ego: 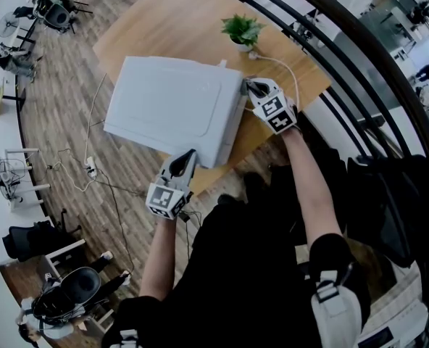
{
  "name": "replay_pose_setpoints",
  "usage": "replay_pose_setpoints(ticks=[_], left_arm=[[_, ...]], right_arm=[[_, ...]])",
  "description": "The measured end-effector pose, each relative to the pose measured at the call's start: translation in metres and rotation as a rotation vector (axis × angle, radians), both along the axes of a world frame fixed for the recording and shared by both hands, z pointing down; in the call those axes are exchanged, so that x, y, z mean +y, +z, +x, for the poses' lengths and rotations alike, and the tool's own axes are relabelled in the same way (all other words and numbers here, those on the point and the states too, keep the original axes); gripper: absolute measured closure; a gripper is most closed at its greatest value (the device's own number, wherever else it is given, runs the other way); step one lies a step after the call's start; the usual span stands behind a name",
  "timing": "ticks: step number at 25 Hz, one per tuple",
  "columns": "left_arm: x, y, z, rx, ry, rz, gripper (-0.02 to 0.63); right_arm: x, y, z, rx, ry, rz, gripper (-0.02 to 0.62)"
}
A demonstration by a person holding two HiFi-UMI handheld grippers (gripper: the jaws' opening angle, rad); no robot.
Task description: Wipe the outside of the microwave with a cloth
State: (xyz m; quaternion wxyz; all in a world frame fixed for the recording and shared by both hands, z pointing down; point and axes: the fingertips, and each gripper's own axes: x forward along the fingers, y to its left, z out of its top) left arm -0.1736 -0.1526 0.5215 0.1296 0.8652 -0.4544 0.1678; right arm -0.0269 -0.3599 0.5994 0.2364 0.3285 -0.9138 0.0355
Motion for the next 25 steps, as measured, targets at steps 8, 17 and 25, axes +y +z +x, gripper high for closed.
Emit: replay_pose_setpoints(ticks=[8,17,25], left_arm=[[0.0,0.002,0.0,0.015,0.02,0.03,0.601],[-0.003,-0.003,0.001,0.014,0.019,0.05,0.601],[-0.002,-0.001,-0.001,0.006,0.02,0.029,0.601]], right_arm=[[0.012,0.005,-0.003,0.019,0.004,0.001,0.566],[0.041,0.017,-0.013,0.005,-0.025,-0.025,0.565],[0.061,0.02,-0.02,0.003,-0.027,-0.04,0.565]])
